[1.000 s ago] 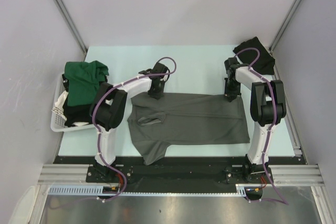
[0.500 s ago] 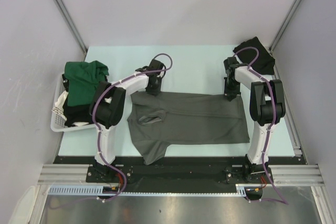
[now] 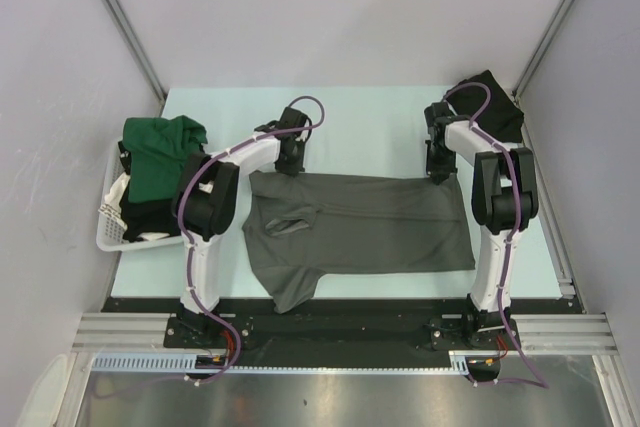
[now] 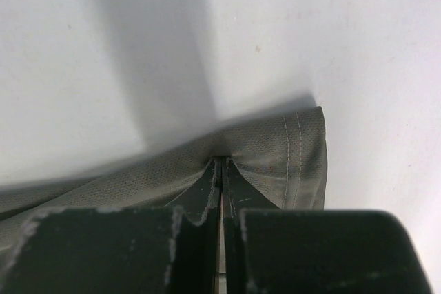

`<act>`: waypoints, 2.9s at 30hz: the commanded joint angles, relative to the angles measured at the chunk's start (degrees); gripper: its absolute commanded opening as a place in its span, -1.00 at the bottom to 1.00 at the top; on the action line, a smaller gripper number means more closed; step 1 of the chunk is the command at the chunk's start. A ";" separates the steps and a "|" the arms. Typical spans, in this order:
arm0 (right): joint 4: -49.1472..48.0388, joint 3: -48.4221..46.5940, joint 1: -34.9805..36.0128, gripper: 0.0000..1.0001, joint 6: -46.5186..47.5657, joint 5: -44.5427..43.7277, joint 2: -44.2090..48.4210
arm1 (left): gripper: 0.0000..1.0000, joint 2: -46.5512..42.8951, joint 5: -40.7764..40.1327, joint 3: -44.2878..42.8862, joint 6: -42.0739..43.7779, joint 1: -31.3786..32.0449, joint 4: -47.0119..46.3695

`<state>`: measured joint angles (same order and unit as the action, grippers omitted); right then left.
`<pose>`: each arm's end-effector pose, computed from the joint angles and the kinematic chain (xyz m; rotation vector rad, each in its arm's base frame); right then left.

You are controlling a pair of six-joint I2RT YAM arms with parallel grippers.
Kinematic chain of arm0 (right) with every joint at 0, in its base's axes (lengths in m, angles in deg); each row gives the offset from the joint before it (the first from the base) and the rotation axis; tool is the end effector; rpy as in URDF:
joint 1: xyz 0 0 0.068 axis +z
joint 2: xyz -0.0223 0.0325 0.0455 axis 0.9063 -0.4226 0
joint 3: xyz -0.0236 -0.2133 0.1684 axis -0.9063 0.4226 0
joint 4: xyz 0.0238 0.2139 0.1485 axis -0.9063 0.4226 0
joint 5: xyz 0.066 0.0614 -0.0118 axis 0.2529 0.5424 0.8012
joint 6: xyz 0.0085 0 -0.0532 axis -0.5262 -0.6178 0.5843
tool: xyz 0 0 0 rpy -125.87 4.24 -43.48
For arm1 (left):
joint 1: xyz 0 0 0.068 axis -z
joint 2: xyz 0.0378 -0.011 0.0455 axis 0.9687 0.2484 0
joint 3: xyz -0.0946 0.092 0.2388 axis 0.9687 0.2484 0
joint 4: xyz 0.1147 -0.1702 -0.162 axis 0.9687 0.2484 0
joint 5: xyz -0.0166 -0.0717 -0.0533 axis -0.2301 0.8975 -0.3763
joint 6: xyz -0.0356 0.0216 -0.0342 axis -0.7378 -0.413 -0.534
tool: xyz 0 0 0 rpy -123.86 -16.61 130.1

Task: Fold and stack the t-shirts
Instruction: Fold the flattened tshirt in 1/3 of the way

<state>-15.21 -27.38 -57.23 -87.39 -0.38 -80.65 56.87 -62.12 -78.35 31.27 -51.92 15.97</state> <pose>0.4198 0.0494 0.1620 0.1414 2.8295 -0.2501 0.4124 -0.1761 0.1616 0.1612 2.6406 -0.0555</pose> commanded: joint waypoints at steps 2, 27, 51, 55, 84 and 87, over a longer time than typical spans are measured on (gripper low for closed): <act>-11.15 -0.33 -0.56 -0.99 -0.88 -0.34 -5.05 | -1.00 2.04 -1.57 -0.62 0.86 -1.56 -1.15; -4.99 -4.90 -5.57 -0.26 -1.24 1.40 0.41 | -0.84 -4.55 -1.39 -3.52 1.21 -1.20 5.79; -4.63 -8.77 -11.72 -0.21 0.43 2.64 -4.08 | -0.83 -9.21 -4.99 -5.10 2.09 -0.68 10.98; -4.63 -7.98 -11.73 -0.21 -0.09 3.79 -3.55 | -0.83 -9.47 -4.99 -5.19 1.73 -0.68 11.16; -2.62 -6.65 -9.71 -0.20 -1.68 6.69 0.23 | -0.81 -12.55 -4.38 -0.44 0.68 -0.41 10.10; -2.44 -7.10 -9.35 -0.25 -1.85 6.86 -0.03 | -0.81 -13.25 -4.64 0.61 0.59 -0.41 9.93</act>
<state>-18.38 -33.20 -67.35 -88.06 5.96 -83.69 47.93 -66.56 -78.88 32.17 -52.59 26.95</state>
